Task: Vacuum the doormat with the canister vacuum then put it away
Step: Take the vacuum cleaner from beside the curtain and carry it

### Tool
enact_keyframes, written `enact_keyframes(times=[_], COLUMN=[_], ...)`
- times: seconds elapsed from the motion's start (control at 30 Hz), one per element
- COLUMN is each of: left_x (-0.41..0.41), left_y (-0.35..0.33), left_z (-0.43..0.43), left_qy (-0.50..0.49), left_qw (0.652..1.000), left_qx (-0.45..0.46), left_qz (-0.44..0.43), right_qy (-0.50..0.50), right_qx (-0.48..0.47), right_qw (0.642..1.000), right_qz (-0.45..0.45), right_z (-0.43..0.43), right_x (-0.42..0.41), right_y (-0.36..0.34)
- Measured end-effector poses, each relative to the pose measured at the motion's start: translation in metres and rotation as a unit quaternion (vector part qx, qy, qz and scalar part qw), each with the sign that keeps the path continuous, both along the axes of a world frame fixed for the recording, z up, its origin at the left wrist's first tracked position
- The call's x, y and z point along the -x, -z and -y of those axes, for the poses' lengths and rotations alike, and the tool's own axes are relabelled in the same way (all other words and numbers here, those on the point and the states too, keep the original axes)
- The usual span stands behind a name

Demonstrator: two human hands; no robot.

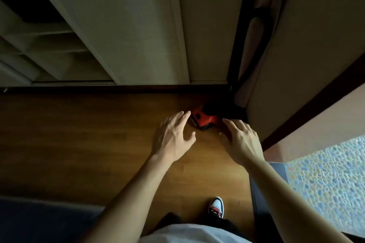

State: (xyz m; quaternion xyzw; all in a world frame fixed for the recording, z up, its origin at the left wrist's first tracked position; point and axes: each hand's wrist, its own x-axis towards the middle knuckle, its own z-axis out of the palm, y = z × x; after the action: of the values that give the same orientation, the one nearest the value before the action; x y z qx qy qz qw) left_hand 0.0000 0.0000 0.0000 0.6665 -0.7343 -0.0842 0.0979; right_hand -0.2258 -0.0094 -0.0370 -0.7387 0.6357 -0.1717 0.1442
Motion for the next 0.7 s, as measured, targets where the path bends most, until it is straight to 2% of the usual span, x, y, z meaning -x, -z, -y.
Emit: enact_keyframes(times=[0.1,0.3,0.43,0.7], left_x=[-0.008,-0.04,-0.066,-0.148], left_y=[-0.004,0.007,0.03,0.067], left_z=[0.025,0.084,0.132,0.264], left_qy=[-0.027,-0.038,-0.004,0.078], left_qw=[1.0,0.999,0.999,0.991], left_qx=[0.003,-0.002,-0.021,-0.053], left_qz=[-0.01,-0.016,-0.034,-0.099], right_qy=[0.01,0.017,0.029,0.161], right_qx=[-0.018,-0.059,-0.079,-0.127], right_qw=[0.999,0.998,0.996,0.979], right_qz=[0.033,0.013,0.005,0.021], right_z=[0.033,0.098,0.135,0.225], right_x=[-0.007,-0.031,-0.054,-0.118], right_y=[-0.005,-0.001,0.007,0.021])
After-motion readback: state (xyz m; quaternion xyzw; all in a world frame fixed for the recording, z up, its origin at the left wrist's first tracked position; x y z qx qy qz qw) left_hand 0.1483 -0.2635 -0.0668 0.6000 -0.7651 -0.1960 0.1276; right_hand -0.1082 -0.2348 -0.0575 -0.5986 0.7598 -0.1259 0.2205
